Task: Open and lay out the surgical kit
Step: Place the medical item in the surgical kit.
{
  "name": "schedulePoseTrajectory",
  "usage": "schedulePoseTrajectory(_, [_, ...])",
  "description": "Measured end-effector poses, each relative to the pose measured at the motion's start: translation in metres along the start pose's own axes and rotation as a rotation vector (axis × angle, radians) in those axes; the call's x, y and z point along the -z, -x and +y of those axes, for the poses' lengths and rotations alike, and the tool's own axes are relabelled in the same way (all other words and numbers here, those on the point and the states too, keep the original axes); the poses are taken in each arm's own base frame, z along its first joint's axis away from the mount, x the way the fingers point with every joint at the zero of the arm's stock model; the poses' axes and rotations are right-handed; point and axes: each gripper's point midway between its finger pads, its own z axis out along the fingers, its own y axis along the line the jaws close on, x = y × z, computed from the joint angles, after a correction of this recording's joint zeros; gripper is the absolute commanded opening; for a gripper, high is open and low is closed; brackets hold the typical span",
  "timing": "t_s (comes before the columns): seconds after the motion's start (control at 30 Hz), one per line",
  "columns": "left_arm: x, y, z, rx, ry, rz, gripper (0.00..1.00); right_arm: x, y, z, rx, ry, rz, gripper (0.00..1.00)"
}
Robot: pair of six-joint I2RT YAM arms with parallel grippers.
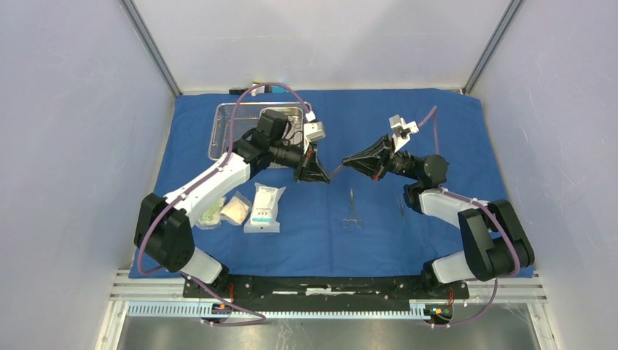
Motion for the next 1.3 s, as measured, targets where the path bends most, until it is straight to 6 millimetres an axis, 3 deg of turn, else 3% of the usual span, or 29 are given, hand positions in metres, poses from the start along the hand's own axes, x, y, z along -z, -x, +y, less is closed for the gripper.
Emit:
schedulePoseTrajectory(0.07, [-0.001,0.0,-0.001,-0.002,-0.005,0.0,0.02,0.0,0.0,0.0,-0.002,-0.003,0.001,0.05])
schedulePoseTrajectory(0.17, [-0.001,0.0,0.002,-0.001,0.014,0.003,0.02,0.001,-0.001,-0.003,-0.003,-0.024,0.0,0.27])
schedulePoseTrajectory(0.27, [-0.002,-0.003,0.013,-0.006,0.091,0.021,0.02,0.004,-0.004,-0.02,-0.009,-0.121,0.006,0.58])
schedulePoseTrajectory(0.4, [0.001,-0.009,0.04,-0.015,0.297,0.077,0.02,0.013,-0.009,-0.046,-0.043,-0.27,0.008,0.72])
schedulePoseTrajectory(0.53, [0.006,-0.008,0.062,-0.101,0.53,0.143,0.02,0.021,-0.015,-0.065,-0.117,-0.379,0.004,0.74])
schedulePoseTrajectory(0.87, [0.022,0.003,0.077,-0.355,0.937,0.266,0.02,0.028,-0.023,-0.083,-0.271,-0.496,-0.046,0.68])
schedulePoseTrajectory(1.07, [0.028,0.015,0.08,-0.455,1.064,0.291,0.02,0.03,-0.03,-0.084,-0.341,-0.506,-0.068,0.63])
schedulePoseTrajectory(1.3, [0.024,0.014,0.083,-0.514,1.115,0.332,0.02,0.022,-0.026,-0.08,-0.385,-0.467,-0.106,0.61])
